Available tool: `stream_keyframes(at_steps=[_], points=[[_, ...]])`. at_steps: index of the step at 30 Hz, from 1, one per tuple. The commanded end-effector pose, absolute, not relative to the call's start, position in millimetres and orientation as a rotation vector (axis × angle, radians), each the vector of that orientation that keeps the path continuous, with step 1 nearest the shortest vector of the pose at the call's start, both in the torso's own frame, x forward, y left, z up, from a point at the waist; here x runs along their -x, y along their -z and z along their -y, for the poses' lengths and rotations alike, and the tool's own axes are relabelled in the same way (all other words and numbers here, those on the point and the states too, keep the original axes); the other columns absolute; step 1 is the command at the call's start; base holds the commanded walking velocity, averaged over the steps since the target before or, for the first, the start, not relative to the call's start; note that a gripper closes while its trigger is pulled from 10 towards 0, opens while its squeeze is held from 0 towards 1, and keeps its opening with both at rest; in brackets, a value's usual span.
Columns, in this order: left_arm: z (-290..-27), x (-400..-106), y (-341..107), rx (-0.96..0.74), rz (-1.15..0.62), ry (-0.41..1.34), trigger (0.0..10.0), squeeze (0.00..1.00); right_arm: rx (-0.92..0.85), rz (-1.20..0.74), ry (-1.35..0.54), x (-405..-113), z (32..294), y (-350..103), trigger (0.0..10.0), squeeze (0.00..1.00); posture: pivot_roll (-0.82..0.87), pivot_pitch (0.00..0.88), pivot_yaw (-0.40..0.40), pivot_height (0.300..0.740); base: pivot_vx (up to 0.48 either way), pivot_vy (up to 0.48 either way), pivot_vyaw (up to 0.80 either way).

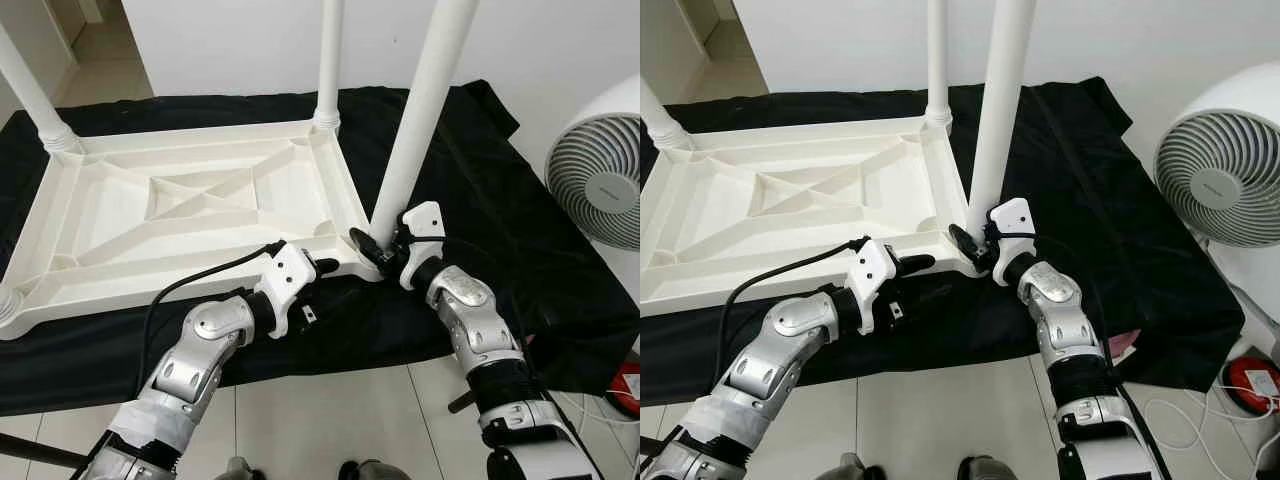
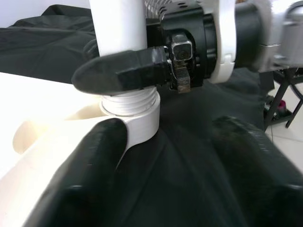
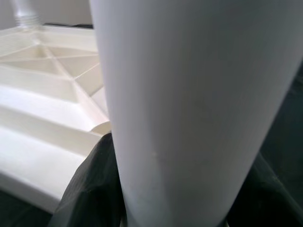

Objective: Building children table

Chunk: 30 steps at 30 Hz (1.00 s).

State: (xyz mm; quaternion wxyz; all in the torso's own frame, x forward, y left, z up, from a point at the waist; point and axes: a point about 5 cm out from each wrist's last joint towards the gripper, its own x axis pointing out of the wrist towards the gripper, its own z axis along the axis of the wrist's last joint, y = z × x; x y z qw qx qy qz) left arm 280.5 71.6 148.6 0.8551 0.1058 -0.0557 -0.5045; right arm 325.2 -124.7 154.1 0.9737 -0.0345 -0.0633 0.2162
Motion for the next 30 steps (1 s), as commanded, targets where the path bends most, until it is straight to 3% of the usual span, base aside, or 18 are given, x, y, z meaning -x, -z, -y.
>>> stream_keyframes(at_steps=[1,13,14,15,16,25,26,30], points=[[-71,-279,-145,-0.251,0.112,1.065,10.0,0.00,0.058,0.086,-0.319,-320,129,-148,10.0,0.00,-0.12,0.083,0.011,0.740,0.000,0.000,0.00],[-72,-280,-144,-0.251,0.108,1.060,10.0,0.00,0.000,0.095,-0.127,-300,118,-155,10.0,0.00,-0.13,0.070,-0.002,0.740,0.000,0.000,0.00],[-71,-279,-144,-0.252,0.108,1.062,10.0,0.00,-0.008,0.095,-0.126,-301,119,-157,10.0,0.79,-0.12,0.067,-0.006,0.740,0.000,0.000,0.00],[-71,-279,-144,-0.252,0.108,1.062,10.0,0.00,-0.008,0.095,-0.126,-301,119,-157,10.0,0.79,-0.12,0.067,-0.006,0.740,0.000,0.000,0.00],[-71,-279,-144,-0.253,0.109,1.063,10.0,0.00,-0.020,0.099,-0.152,-301,119,-160,10.0,1.00,-0.12,0.064,-0.007,0.740,0.000,0.000,0.00],[-71,-279,-144,-0.256,0.114,1.063,10.0,0.00,0.014,0.129,-0.387,-302,132,-171,10.0,1.00,-0.12,0.064,-0.005,0.740,0.000,0.000,0.00],[-71,-280,-144,-0.258,0.113,1.064,10.0,0.00,0.070,0.122,-0.467,-303,140,-171,10.0,0.06,-0.12,0.063,0.001,0.740,0.000,0.000,0.00],[-72,-281,-145,-0.262,0.114,1.064,10.0,0.00,0.214,0.078,-0.587,-308,154,-165,10.0,0.00,-0.13,0.064,0.007,0.740,0.000,0.000,0.00]])
